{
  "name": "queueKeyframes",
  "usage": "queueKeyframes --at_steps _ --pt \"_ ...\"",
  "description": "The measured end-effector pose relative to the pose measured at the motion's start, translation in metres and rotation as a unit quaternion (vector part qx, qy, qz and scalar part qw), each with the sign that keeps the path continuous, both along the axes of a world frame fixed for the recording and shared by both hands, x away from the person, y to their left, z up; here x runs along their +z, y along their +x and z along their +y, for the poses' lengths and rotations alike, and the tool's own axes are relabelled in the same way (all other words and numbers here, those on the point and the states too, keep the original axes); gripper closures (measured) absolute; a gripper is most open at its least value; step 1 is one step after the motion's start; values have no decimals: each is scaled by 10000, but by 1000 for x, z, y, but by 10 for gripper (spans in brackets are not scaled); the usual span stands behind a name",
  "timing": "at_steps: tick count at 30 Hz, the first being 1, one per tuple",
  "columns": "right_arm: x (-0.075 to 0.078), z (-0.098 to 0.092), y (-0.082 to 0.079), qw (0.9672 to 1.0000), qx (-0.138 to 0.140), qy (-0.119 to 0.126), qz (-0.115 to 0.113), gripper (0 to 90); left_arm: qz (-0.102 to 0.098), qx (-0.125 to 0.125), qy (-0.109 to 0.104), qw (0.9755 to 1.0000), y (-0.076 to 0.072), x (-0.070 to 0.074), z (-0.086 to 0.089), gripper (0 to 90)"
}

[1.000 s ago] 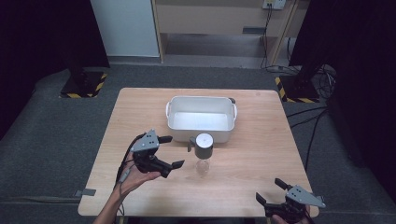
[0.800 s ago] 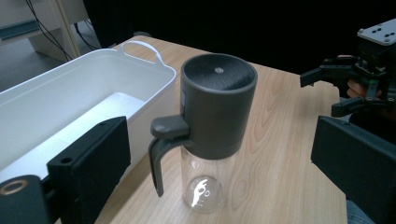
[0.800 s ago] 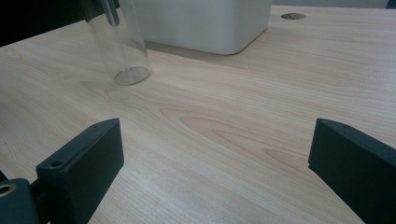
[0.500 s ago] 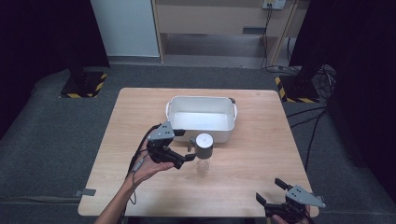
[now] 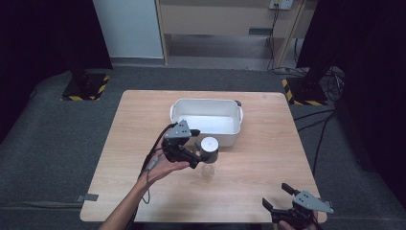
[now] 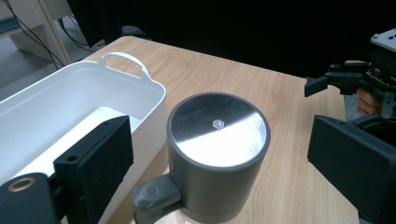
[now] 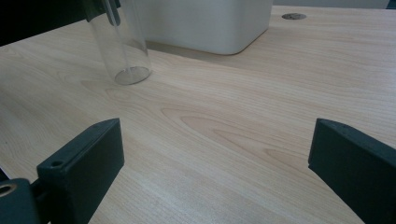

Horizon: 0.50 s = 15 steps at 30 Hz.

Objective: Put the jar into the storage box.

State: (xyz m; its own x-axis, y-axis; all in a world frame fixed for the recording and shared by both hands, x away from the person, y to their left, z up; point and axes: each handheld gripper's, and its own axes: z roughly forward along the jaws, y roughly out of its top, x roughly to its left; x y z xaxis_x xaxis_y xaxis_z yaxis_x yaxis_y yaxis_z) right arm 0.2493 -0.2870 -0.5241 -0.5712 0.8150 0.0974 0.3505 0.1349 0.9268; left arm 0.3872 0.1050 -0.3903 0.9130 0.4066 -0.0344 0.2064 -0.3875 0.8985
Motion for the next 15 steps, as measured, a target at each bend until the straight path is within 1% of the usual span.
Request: queueKeyframes --at_steps 7,9,12,15 --pt "0 0 0 10000 8 -2 -5 33 72 -49 66 9999 5 -5 -11 70" --pt "0 0 0 10000 8 0 -4 33 62 -50 111 9999 6 -6 -14 77" --pt "0 0 0 10000 12 0 -5 33 72 -31 79 9999 7 -7 -19 94" --pt "0 0 0 10000 14 0 -4 33 92 -21 135 9999 8 -9 -24 108"
